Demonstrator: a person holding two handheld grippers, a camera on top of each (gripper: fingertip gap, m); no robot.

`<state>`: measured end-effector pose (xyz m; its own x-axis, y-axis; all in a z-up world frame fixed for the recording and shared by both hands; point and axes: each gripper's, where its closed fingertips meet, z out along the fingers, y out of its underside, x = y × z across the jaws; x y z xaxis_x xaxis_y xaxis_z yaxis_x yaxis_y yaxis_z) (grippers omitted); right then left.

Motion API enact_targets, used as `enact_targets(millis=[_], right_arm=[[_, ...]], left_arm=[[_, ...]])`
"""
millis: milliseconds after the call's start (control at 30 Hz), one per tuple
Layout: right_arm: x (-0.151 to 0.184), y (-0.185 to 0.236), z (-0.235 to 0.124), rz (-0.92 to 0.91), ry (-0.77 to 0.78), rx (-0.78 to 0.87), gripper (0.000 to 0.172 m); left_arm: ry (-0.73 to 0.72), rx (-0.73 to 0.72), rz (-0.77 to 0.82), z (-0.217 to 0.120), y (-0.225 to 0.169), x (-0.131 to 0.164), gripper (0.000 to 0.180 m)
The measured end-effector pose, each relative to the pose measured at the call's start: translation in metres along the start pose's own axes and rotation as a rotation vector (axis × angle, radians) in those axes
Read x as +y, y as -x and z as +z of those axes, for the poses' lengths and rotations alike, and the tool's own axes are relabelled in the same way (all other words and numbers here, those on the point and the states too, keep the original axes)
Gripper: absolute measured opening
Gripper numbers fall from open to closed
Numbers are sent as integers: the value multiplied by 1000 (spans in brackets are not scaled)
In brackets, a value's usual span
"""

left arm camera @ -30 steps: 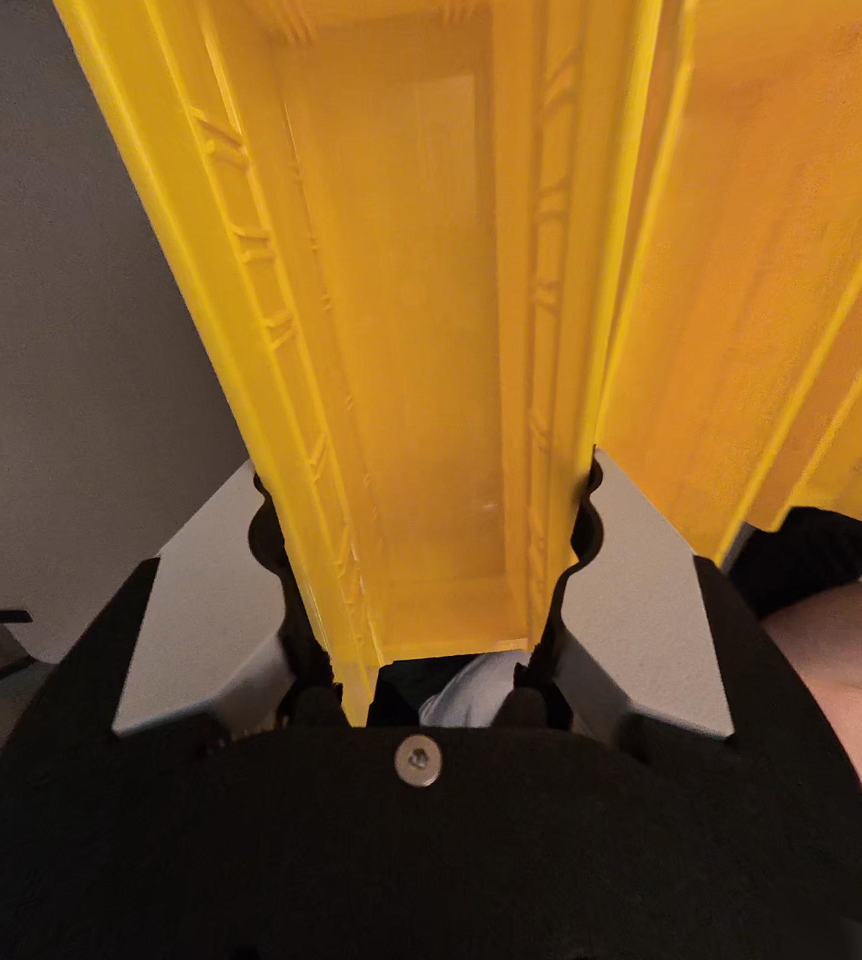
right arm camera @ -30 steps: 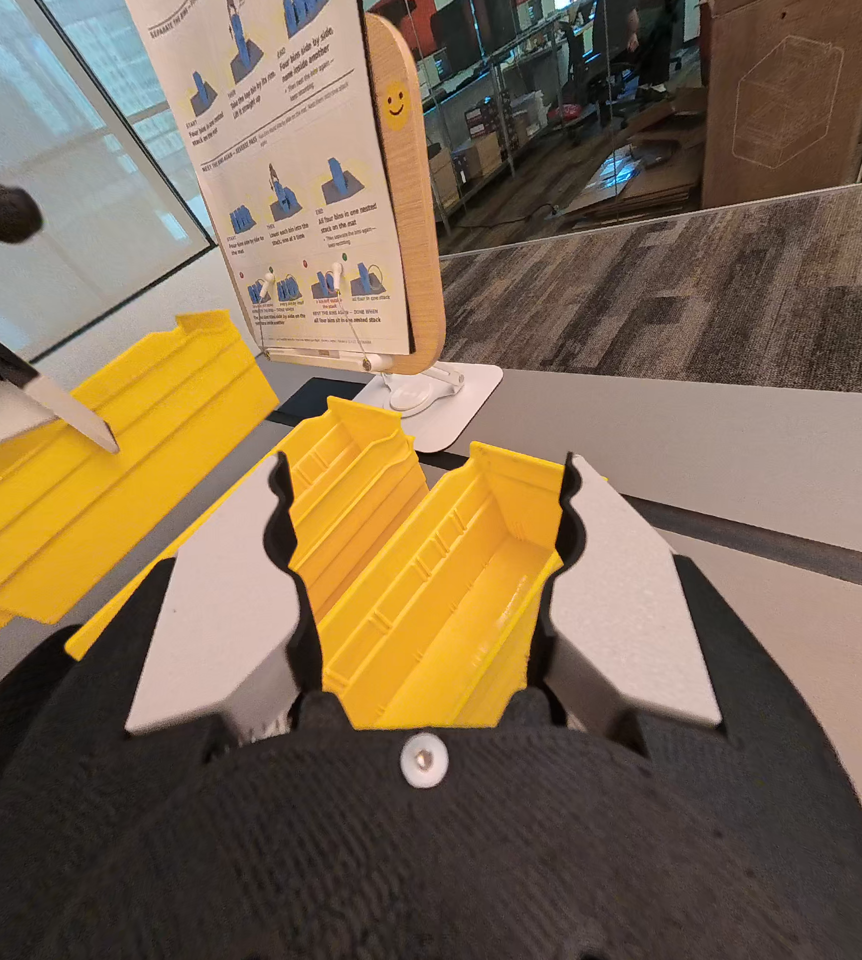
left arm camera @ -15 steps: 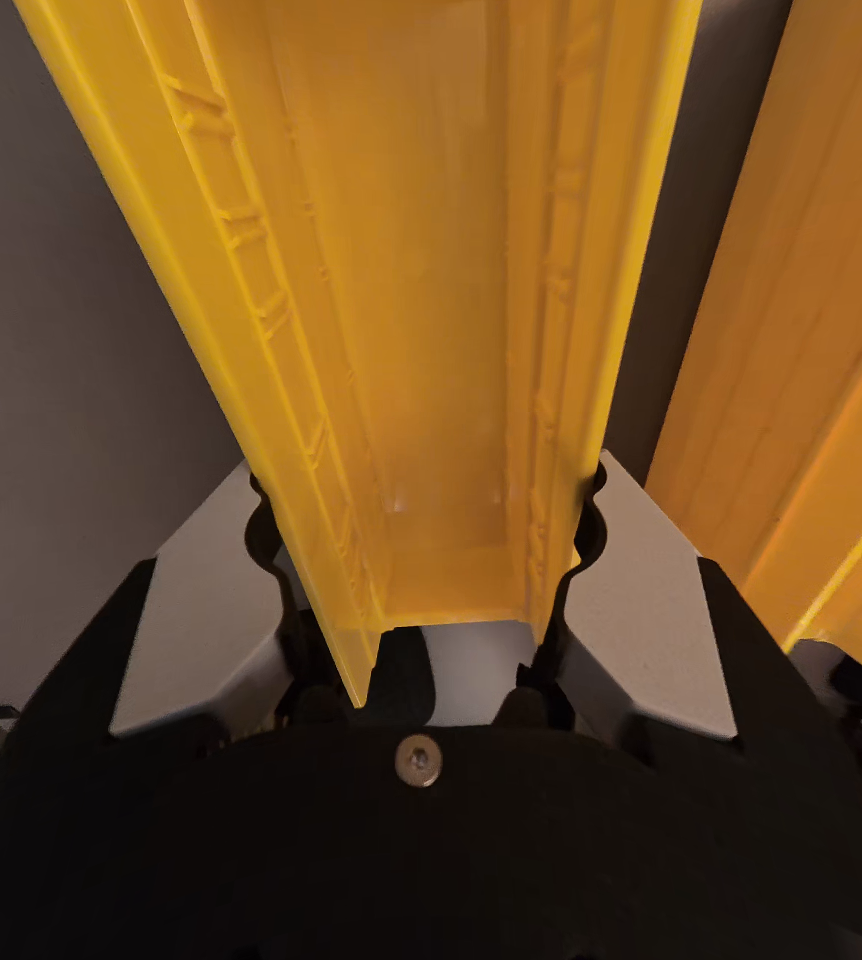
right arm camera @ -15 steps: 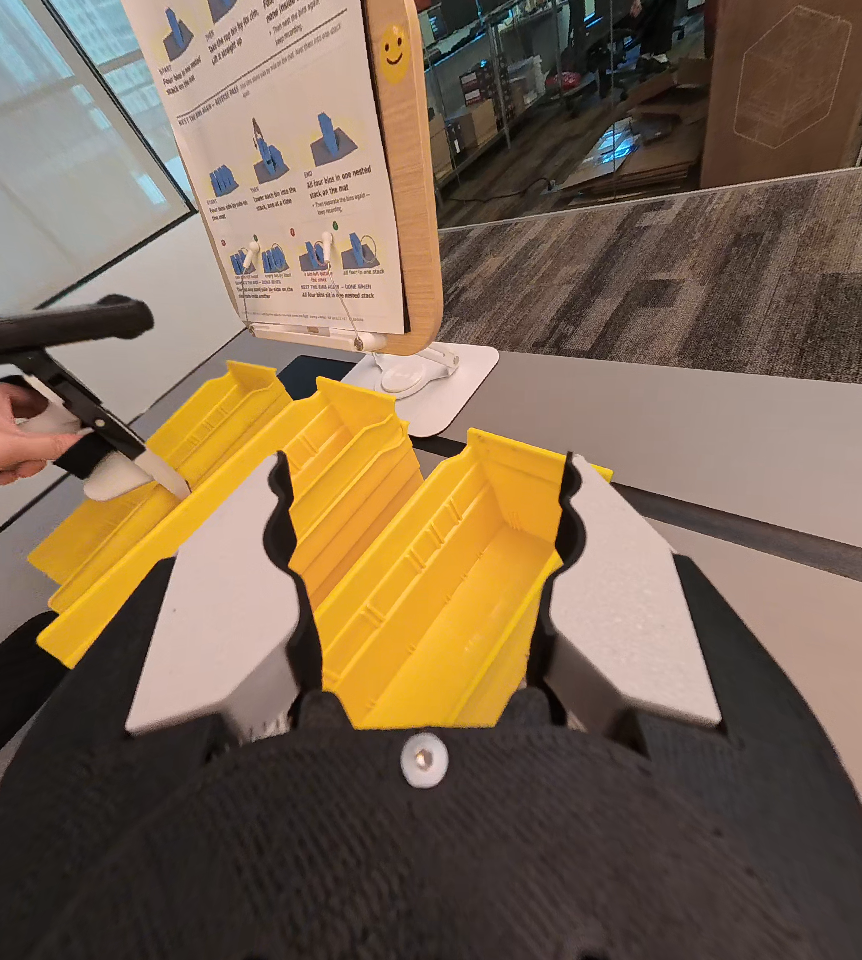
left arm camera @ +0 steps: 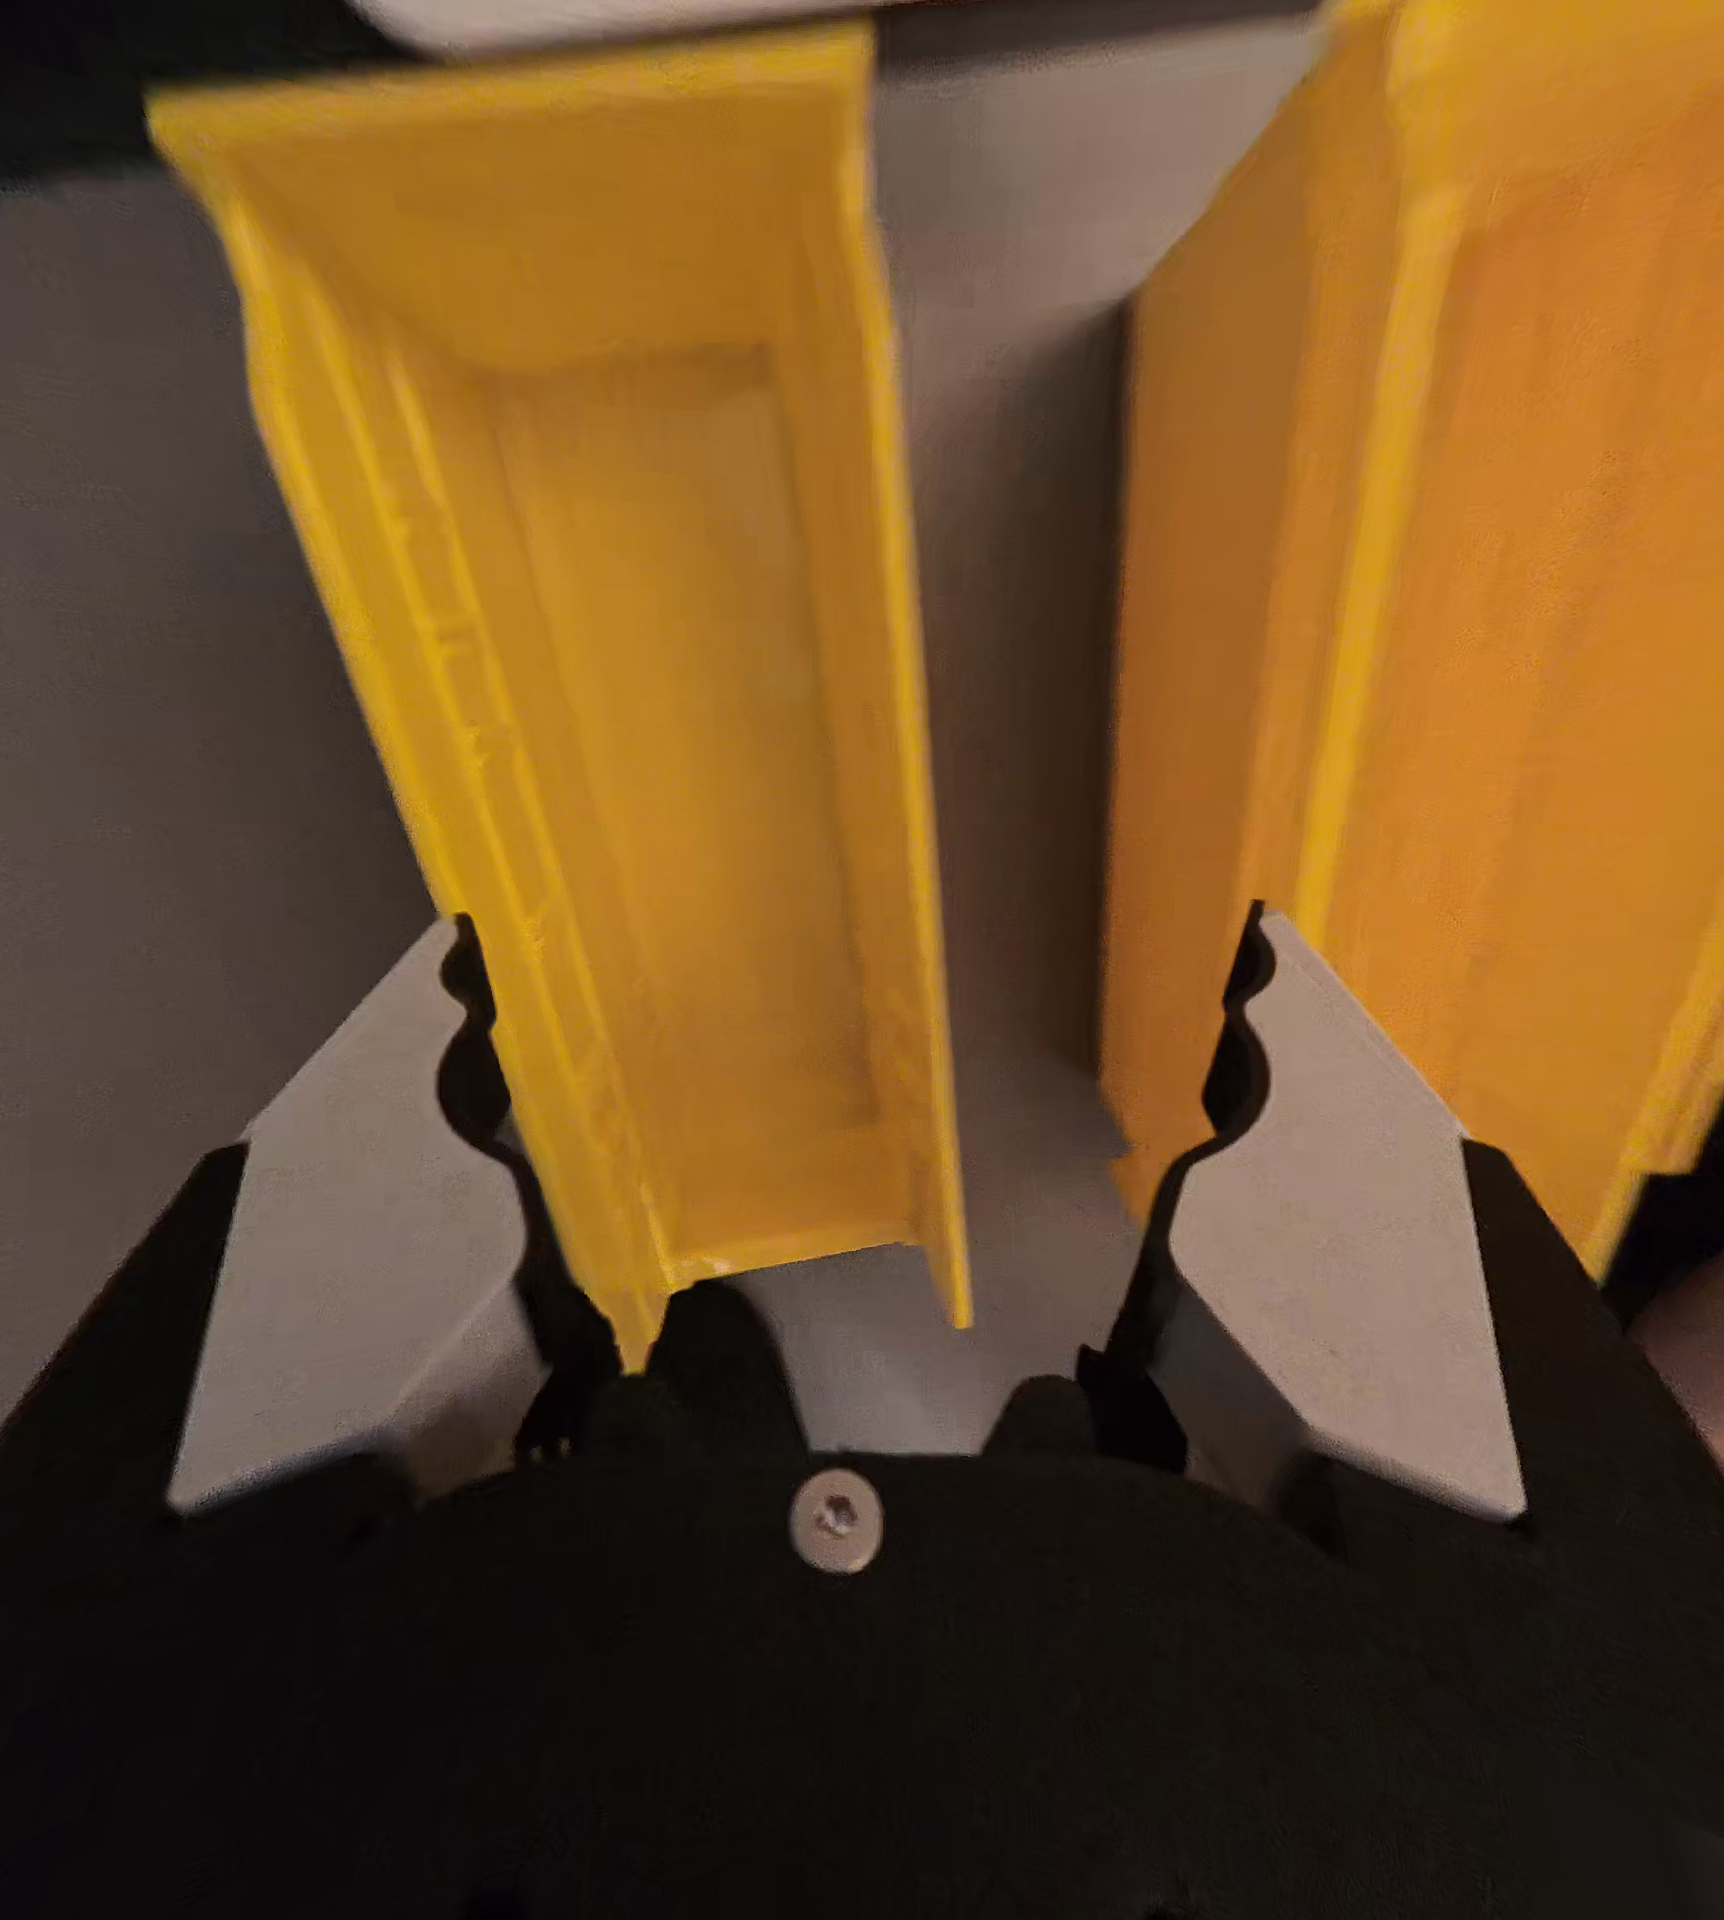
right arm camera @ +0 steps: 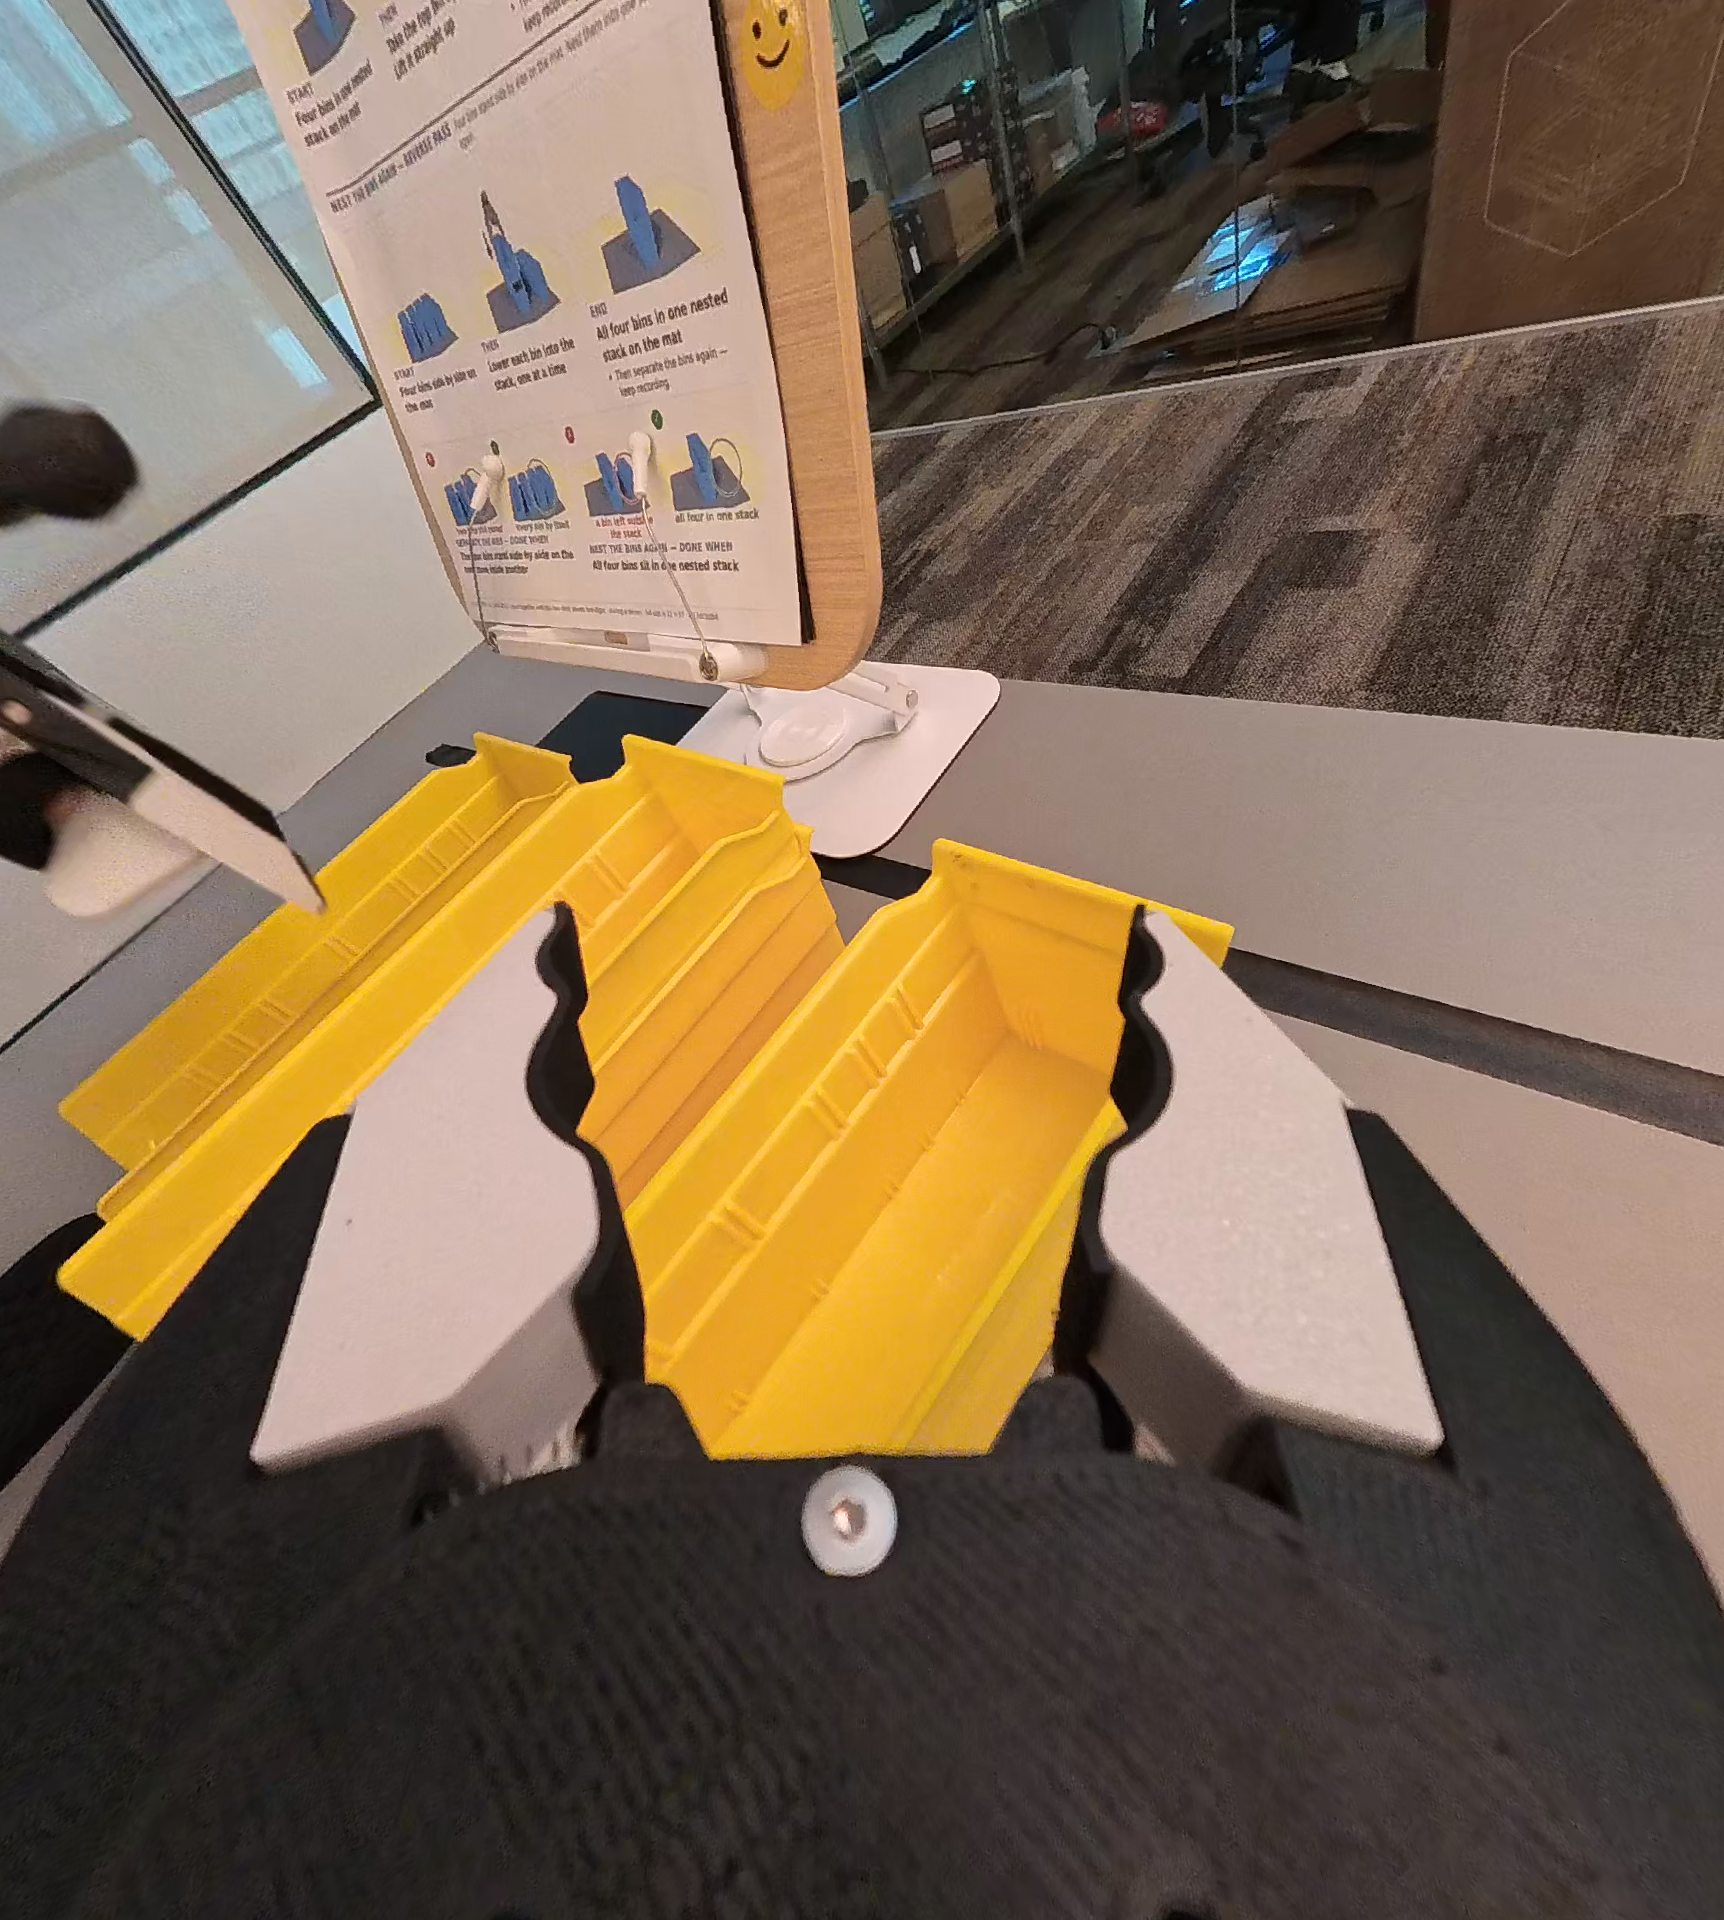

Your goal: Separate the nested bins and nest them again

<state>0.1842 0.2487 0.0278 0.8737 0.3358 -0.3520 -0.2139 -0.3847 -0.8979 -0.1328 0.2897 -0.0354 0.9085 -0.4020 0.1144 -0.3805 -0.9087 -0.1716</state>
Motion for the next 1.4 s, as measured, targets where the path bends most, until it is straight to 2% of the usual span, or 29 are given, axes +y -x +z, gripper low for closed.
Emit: enact_targets(millis=[67, 167, 300, 400, 700, 833, 1067, 1400], right_arm=[[1, -1, 1, -1, 5, 2, 103], [2, -3, 1, 4, 9, 5, 103], [2, -3, 0, 5, 8, 4, 103], [4, -2, 1, 2, 18, 2, 103], [8, -3, 4, 12, 36, -12, 104], [8, -4, 3, 25, 32, -19, 103], [13, -4, 7, 28, 56, -21, 103], [16, -1, 10, 16, 73, -23, 104]], left_arm=[[-76, 75, 19, -17, -33, -13, 137], [-73, 178, 74, -19, -89, -14, 139], [-13, 106, 108, 8, -125, -9, 130], [30, 85, 93, 28, -141, -9, 136], [108, -106, 110, 58, -136, -7, 139], [148, -116, 94, 66, -132, -2, 140], [142, -118, 97, 62, -132, -3, 124], [146, -112, 86, 50, -132, -5, 118]])
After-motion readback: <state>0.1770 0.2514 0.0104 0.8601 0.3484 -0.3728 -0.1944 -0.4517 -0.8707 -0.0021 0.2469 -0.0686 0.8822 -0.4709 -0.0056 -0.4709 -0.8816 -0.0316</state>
